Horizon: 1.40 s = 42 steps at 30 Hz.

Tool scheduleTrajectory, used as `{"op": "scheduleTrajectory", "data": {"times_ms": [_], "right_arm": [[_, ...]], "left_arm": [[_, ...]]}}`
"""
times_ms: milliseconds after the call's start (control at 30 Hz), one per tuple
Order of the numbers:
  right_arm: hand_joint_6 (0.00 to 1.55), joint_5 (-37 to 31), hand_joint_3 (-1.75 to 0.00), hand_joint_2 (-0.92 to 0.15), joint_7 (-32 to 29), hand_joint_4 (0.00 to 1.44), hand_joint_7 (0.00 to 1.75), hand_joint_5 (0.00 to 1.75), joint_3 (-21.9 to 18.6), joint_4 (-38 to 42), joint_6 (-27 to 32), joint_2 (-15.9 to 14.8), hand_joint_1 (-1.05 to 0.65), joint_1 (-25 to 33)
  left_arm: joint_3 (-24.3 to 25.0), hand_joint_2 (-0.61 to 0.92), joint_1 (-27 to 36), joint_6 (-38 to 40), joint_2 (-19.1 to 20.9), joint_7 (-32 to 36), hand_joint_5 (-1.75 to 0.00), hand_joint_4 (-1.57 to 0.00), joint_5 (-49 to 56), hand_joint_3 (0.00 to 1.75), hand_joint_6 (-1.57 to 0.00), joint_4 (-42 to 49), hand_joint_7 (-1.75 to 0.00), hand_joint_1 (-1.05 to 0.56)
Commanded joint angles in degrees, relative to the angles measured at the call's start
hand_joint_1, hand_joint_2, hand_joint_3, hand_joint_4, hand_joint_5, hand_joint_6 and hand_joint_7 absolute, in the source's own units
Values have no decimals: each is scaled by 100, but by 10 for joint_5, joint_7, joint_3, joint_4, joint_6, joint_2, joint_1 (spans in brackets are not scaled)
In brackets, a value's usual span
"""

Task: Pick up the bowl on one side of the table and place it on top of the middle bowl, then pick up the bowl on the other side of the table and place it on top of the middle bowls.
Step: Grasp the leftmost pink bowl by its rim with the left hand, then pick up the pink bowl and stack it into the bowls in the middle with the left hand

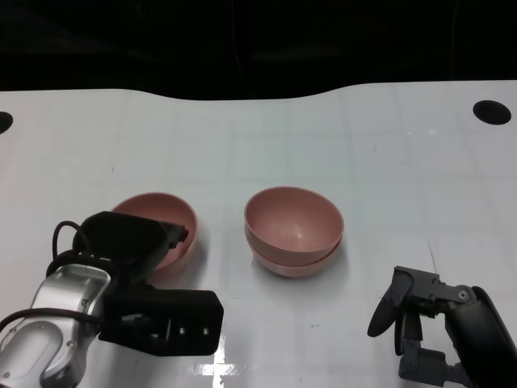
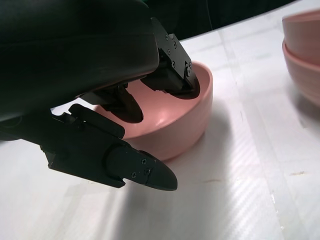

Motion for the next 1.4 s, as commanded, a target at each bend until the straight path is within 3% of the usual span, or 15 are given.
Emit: {"op": "scheduleTrajectory", "data": {"times_ms": [33,100,200,233,267,333,467,500,533,567,800,933,1033,1167,1400], "right_arm": [[84,-1,-166,-20,0,95,147,175,-1,-1,-2,0,-1,1],[84,-6,-166,-19,-4,96,147,175,-1,-3,-1,1,-1,2],[84,-7,-166,-19,-4,95,147,175,-2,-1,-2,4,0,1],[84,-7,-166,-19,-4,95,147,175,-2,1,-3,4,0,0],[84,-7,-166,-19,-4,95,147,175,-2,2,-5,4,0,-1],[84,-4,-167,-19,-2,95,147,175,-2,4,-8,4,0,-2],[85,-9,-166,-19,-5,96,146,175,-3,7,-11,3,-1,-3],[85,-9,-166,-19,-5,96,146,175,-3,8,-12,4,-1,-3],[85,-9,-166,-19,-5,96,146,175,-3,10,-13,3,-1,-4],[85,-9,-166,-19,-4,96,146,175,-3,11,-13,3,-1,-5],[85,-8,-167,-18,-4,96,146,175,-3,13,-13,4,-1,-3],[85,-10,-168,-17,-3,96,146,175,-2,14,-11,3,-2,-4],[85,-11,-168,-17,-3,96,147,175,-2,16,-11,2,-3,-4],[85,-11,-169,-17,-4,96,147,175,-2,16,-9,3,-2,-4],[85,-11,-169,-17,-5,96,146,175,-1,19,-14,4,0,-7]], "left_arm": [[-7,92,-26,-25,-1,43,-110,-74,-18,17,-86,60,-7,-35],[-2,92,-31,-46,-5,81,-152,-80,-36,21,-107,80,-17,-29],[0,92,-34,-65,-5,118,-172,-86,-53,20,-114,93,-31,-27],[-1,92,-35,-71,-4,131,-173,-86,-55,22,-100,96,-65,-27],[-3,92,-37,-75,-4,141,-174,-87,-57,23,-89,98,-87,-26],[-4,92,-38,-82,-3,162,-174,-86,-56,25,-79,99,-104,-26],[-3,92,-37,-77,-2,190,-175,-80,-50,14,-86,83,-78,-26],[0,92,-37,-88,-3,210,-175,-79,-53,15,-87,82,-82,-25],[3,90,-37,-98,-4,230,-175,-79,-56,19,-81,82,-108,-24],[5,90,-38,-106,-5,247,-175,-79,-59,21,-76,80,-122,-23],[4,83,-62,-172,-12,322,-175,-81,-70,32,-83,73,-113,-24],[-1,79,-88,-214,-24,330,-175,-81,-82,43,-80,78,-127,-22],[-8,73,-113,-249,-37,330,-175,-81,-90,54,-78,90,-134,-22],[-16,63,-136,-275,-52,332,-168,-85,-89,69,-86,107,-120,-22],[-35,63,-165,-323,-69,295,-161,-86,-108,80,-88,144,-118,-23]]}}
